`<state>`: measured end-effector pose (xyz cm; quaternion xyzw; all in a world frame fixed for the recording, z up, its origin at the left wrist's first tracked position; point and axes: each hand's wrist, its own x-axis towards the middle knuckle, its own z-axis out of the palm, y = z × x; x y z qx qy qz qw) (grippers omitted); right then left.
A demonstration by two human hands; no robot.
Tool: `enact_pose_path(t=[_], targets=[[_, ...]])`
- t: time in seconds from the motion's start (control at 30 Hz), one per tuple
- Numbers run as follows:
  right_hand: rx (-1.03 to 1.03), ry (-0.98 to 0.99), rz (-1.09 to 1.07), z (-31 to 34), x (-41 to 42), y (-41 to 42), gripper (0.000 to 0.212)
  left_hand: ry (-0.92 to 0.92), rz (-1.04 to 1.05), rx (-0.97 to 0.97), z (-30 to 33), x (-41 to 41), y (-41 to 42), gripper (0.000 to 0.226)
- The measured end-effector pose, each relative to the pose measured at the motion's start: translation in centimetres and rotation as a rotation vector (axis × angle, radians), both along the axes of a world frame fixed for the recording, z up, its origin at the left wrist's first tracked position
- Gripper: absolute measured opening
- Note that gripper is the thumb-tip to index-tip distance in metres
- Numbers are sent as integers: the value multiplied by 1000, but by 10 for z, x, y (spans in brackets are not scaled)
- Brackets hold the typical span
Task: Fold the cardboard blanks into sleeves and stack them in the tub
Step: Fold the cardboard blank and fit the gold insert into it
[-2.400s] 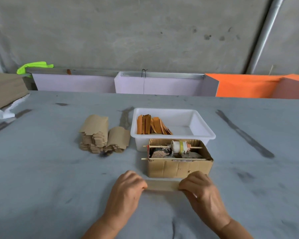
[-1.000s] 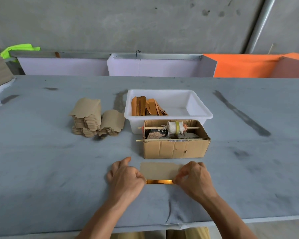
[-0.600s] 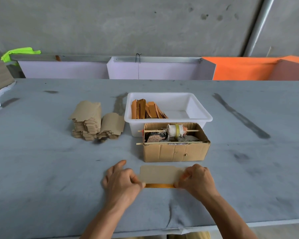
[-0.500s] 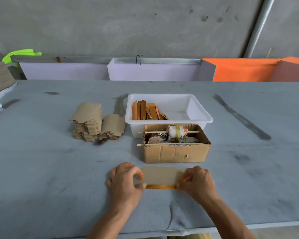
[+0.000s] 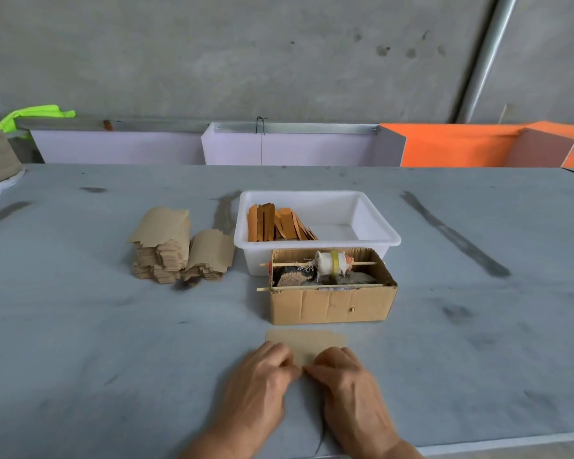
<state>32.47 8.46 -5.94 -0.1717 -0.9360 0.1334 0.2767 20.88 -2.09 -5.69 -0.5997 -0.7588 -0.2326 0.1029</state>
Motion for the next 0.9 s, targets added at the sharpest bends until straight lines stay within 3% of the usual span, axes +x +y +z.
enact_pose_path(t=[0.13, 0.27, 0.37, 0.53, 0.73, 0.9], targets=[[6, 11, -66, -3, 11, 15, 19, -150, 4, -11, -2, -8, -8, 32], [-103, -53, -144, -4, 12, 20, 21, -259, 113, -50, 3, -20, -1, 21], [-156, -187, -237, 4, 3, 25, 18, -229, 200, -30, 9, -30, 17, 24], [-153, -211, -225, 15, -10, 36, 24, -170, 224, -299, 7, -33, 35, 39], [-71, -397, -135, 18, -26, 43, 23, -289, 298, -344, 14, -36, 42, 37], [-22, -488, -106, 19, -30, 42, 17, -213, 313, -348, 14, -36, 41, 32]])
